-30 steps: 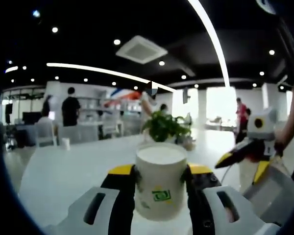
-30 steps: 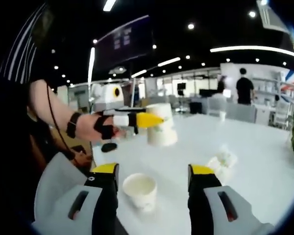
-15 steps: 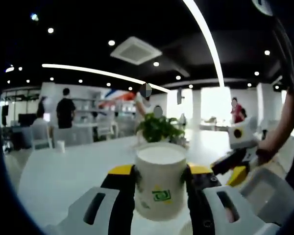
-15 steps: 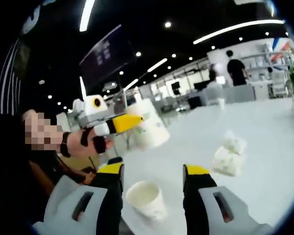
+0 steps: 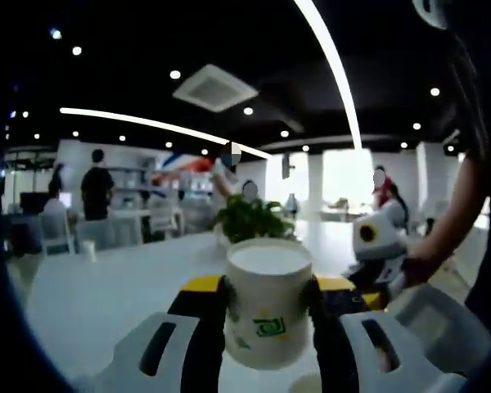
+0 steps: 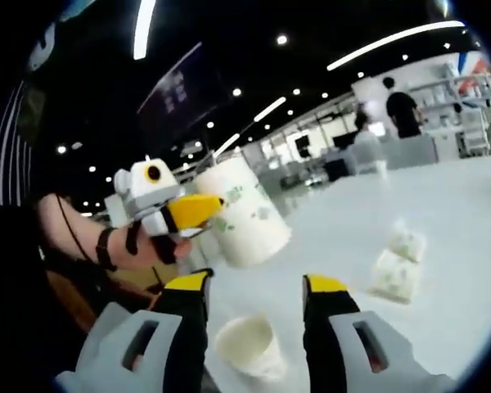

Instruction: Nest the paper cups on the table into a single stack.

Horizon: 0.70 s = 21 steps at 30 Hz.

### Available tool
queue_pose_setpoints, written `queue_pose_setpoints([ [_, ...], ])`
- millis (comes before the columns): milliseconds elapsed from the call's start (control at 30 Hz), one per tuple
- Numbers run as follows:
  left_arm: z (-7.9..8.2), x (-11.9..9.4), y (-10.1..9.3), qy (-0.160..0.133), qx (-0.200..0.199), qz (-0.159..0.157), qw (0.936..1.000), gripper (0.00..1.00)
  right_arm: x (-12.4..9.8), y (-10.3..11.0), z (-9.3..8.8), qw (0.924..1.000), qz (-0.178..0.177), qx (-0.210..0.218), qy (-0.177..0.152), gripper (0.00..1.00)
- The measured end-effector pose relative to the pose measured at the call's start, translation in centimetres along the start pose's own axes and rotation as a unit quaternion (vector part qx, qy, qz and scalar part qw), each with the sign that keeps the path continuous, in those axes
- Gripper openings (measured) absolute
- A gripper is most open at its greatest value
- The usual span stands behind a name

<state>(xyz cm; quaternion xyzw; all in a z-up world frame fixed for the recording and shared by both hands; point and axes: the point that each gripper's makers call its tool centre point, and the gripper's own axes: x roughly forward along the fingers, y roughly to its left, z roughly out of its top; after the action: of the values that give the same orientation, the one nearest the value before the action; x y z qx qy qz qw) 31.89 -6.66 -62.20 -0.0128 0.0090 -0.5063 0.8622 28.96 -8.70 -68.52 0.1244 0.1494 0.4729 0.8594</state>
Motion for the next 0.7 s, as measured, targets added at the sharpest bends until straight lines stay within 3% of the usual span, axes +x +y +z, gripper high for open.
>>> queue_pose_setpoints([
  [200,0.1,0.1,-0.9,-0.010,-0.017,-0.021,0.9996,0.39,0.6,0.7,-0.4,0.9997,0.021,0.002,0.015,0.39],
  [700,-0.9,-0.2,-1.3,0.006,-0.022,-0.041,0.9989,0.40,0.4,1.5,0.0,0.9992,0.040,-0.007,0.003,0.36],
])
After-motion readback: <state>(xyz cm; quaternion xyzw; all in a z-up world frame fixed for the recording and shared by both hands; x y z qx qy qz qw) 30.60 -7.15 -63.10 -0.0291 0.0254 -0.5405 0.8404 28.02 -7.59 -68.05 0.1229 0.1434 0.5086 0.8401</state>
